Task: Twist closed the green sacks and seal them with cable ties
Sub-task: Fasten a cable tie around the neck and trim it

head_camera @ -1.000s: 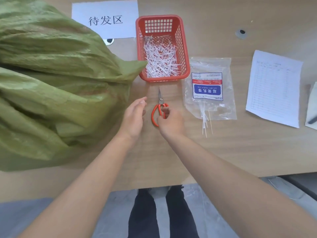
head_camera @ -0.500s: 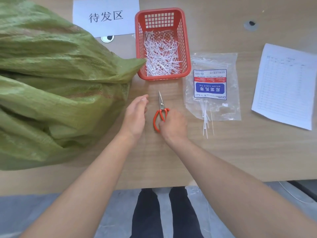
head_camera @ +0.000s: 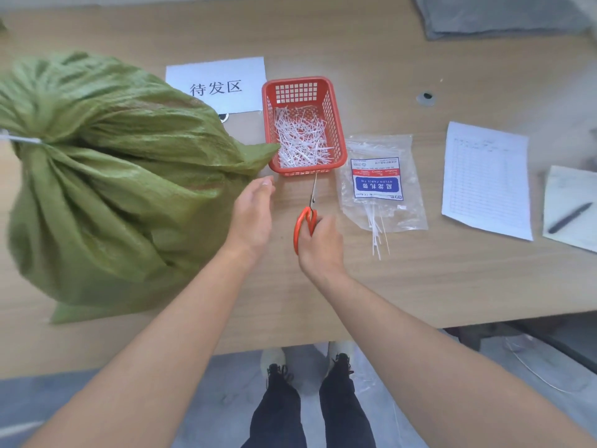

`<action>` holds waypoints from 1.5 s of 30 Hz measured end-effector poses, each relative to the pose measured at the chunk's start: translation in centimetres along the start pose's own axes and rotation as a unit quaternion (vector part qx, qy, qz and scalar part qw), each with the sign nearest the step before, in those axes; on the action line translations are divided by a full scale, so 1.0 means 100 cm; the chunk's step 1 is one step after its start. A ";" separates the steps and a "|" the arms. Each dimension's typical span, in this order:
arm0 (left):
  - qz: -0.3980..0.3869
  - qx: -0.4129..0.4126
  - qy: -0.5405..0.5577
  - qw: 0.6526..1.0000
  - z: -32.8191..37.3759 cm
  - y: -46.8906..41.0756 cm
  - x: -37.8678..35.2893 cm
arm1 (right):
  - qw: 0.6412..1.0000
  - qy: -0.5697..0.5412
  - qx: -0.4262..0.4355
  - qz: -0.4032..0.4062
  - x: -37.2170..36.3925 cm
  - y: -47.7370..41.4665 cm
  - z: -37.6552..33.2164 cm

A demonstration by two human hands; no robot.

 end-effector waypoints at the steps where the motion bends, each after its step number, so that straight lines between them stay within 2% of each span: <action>1: -0.005 -0.010 0.000 1.000 0.006 0.006 0.003 | 1.000 -0.016 0.016 0.013 0.003 0.006 -0.009; 8: -0.041 -0.081 0.008 0.996 0.052 0.057 0.030 | 0.980 -0.103 0.143 0.092 0.028 0.054 -0.076; 13: -0.039 -0.124 0.018 0.991 0.077 0.086 0.058 | 0.966 -0.131 0.199 0.102 0.037 0.084 -0.122; 20: 0.002 -0.161 0.041 0.986 0.104 0.131 0.097 | 0.960 -0.132 0.236 0.069 0.047 0.117 -0.166; 29: 0.094 -0.172 0.043 0.980 0.099 0.166 0.143 | 0.952 -0.136 0.274 0.003 0.032 0.148 -0.186; 35: 0.122 -0.163 0.061 0.977 0.094 0.164 0.181 | 0.949 -0.134 0.285 -0.023 0.007 0.156 -0.200; 40: 0.129 -0.154 0.068 0.977 0.097 0.140 0.217 | 0.949 -0.113 0.293 -0.010 -0.019 0.157 -0.226; 45: 0.177 -0.147 0.048 0.972 0.099 0.108 0.254 | 0.953 -0.099 0.286 0.009 -0.051 0.149 -0.245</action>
Point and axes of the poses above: each hand's wrist, its own y-axis away from the middle knuckle, its own x-axis out of the back of the hand, z = x × y, the point moved 4 cm from there along -y, towards the middle knuckle, and after that the axes turned 7 degrees about x, right-handed, at the moved point
